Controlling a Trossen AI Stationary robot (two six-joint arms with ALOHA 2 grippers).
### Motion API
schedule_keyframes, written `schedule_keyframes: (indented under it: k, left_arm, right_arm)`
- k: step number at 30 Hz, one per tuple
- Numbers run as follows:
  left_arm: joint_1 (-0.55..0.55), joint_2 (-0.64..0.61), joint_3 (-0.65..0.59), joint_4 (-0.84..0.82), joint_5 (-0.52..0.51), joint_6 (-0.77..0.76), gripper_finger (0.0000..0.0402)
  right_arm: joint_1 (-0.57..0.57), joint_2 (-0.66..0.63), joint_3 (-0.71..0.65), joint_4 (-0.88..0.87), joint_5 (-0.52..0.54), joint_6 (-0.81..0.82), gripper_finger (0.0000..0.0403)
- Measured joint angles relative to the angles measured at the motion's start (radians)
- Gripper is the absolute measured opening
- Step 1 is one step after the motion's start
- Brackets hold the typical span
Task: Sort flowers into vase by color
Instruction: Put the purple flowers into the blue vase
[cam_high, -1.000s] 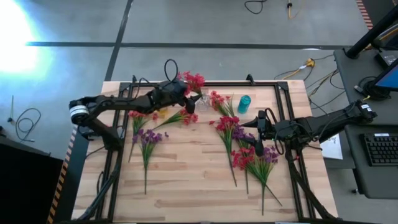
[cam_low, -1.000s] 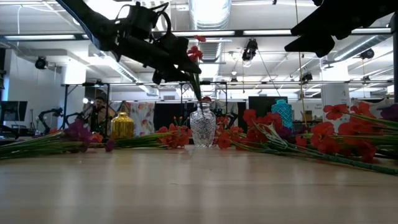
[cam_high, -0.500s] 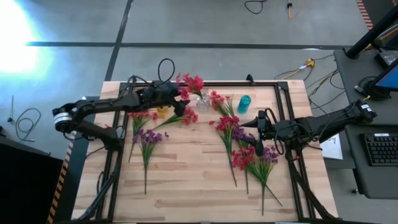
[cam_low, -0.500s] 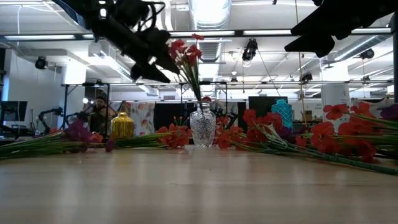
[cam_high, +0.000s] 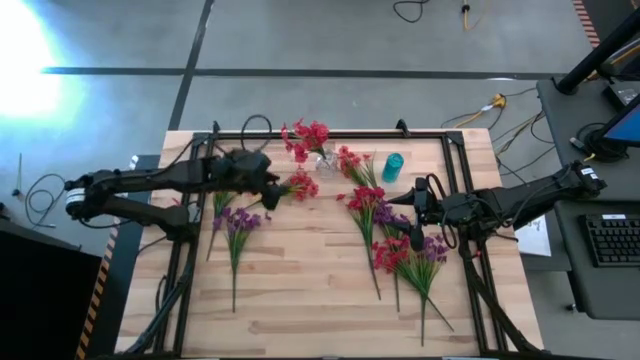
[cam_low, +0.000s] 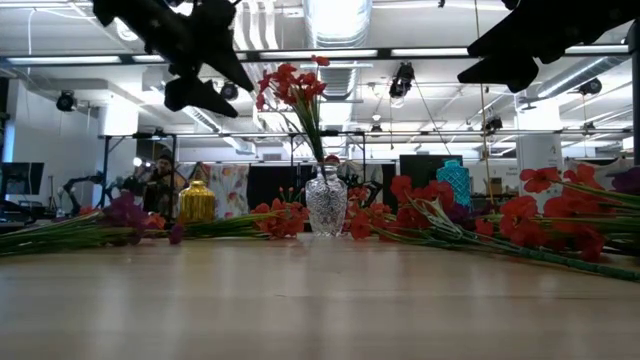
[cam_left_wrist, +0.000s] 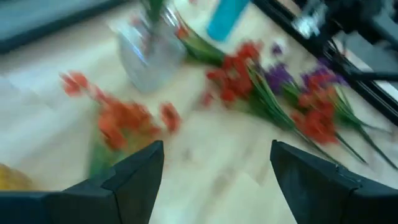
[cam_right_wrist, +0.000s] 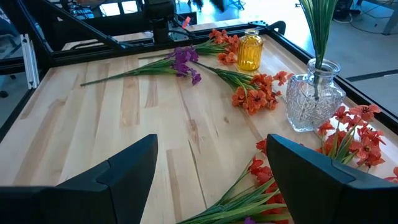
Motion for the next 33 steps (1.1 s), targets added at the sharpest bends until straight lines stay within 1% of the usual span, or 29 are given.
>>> schedule_keyframes:
  k: [4,7,10,17,23,27,33]
  left_arm:
    - [-0.114,0.000,0.000,-0.050,-0.025,-0.112,0.0281]
    - [-0.192,0.002,0.000,-0.110,-0.056,-0.217,0.0281]
    - [-0.261,0.003,0.000,-0.162,-0.064,-0.330,0.0281]
    - [-0.411,0.027,0.000,-0.194,-0.078,-0.514,0.0281]
    - [-0.485,0.073,0.000,-0.212,-0.075,-0.634,0.0281]
    - [-0.512,0.114,-0.001,-0.229,-0.043,-0.713,0.0281]
    - [-0.537,0.180,-0.001,-0.228,0.013,-0.783,0.0281]
  right_arm:
    - [0.000,0.000,0.000,0.000,0.000,0.001,0.0290]
    - [0.000,0.000,0.000,0.000,0.000,0.001,0.0290]
    - [0.000,0.000,0.000,0.000,0.000,0.001,0.0290]
    - [0.000,0.000,0.000,0.000,0.000,-0.002,0.0290]
    - [0.000,0.000,0.000,0.000,0.000,-0.009,0.0290]
    - [0.000,0.000,0.000,0.000,0.000,-0.009,0.0290]
    - [0.000,0.000,0.000,0.000,0.000,-0.009,0.0290]
